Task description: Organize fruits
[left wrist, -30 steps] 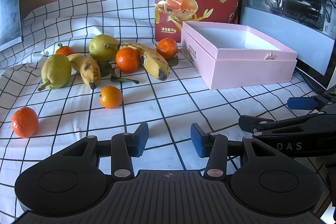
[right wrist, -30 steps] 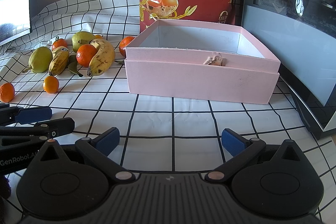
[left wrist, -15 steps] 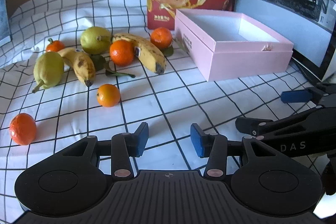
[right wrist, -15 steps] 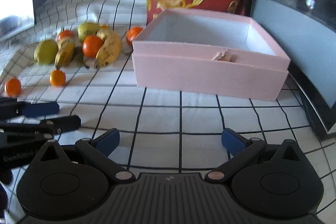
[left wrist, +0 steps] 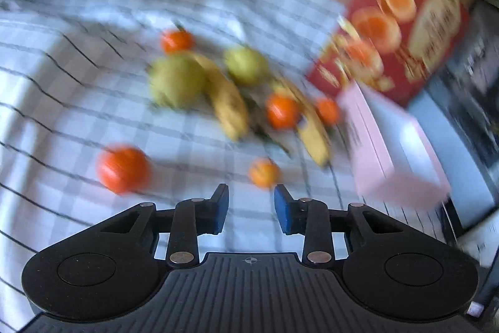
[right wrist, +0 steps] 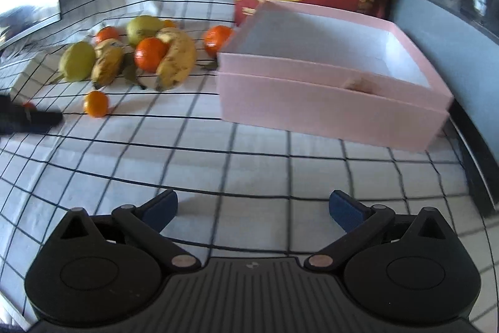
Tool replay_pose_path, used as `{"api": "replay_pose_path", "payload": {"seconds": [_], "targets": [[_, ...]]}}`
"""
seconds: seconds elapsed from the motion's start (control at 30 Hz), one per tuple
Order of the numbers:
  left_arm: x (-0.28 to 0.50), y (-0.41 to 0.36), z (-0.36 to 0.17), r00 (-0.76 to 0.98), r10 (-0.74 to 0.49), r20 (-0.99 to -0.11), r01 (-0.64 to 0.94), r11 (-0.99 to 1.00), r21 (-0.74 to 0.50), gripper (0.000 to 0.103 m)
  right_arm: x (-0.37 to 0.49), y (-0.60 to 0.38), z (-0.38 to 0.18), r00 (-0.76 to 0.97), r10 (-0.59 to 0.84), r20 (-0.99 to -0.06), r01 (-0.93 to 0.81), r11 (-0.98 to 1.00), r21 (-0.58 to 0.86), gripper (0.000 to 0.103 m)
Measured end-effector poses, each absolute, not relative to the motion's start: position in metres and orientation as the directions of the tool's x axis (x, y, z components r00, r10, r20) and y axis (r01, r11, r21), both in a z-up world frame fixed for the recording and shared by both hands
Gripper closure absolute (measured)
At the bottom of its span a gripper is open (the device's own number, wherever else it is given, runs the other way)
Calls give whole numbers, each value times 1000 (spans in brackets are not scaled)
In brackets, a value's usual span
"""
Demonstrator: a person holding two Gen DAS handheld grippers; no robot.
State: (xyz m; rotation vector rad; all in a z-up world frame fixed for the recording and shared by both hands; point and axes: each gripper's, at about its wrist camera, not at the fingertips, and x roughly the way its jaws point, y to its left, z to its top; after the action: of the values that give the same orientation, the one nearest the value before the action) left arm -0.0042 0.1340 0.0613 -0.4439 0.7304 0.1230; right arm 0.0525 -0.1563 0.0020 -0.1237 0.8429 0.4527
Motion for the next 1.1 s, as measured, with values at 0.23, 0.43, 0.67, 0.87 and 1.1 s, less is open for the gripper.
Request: {"api": "replay_pose_path", "payload": {"seconds": [0.23,0.43,0.67,0.87,1.1], "targets": [[-29,166,90,774,152,-614,-370,896,-245,67,66,-134,29,592,431,-681,-501,859,108,12],[-34,180,90,759,176,-627,-407,880,-246,67,86,-120,41,594,476,-649,-521,842,141,16],[-37,190,82,746,179,-641,-419,875,-243,67,100,-98,39,564,482,-670,-532,833,152,17],[-39,193,73,732,174,-658,-412,883,-225,67,101,-75,34,537,478,-695,-549,824,142,17],[-22,184,72,739,141,-659,-351,916,-196,67,74,-75,37,547,486,-682,-597,797,90,17]]}}
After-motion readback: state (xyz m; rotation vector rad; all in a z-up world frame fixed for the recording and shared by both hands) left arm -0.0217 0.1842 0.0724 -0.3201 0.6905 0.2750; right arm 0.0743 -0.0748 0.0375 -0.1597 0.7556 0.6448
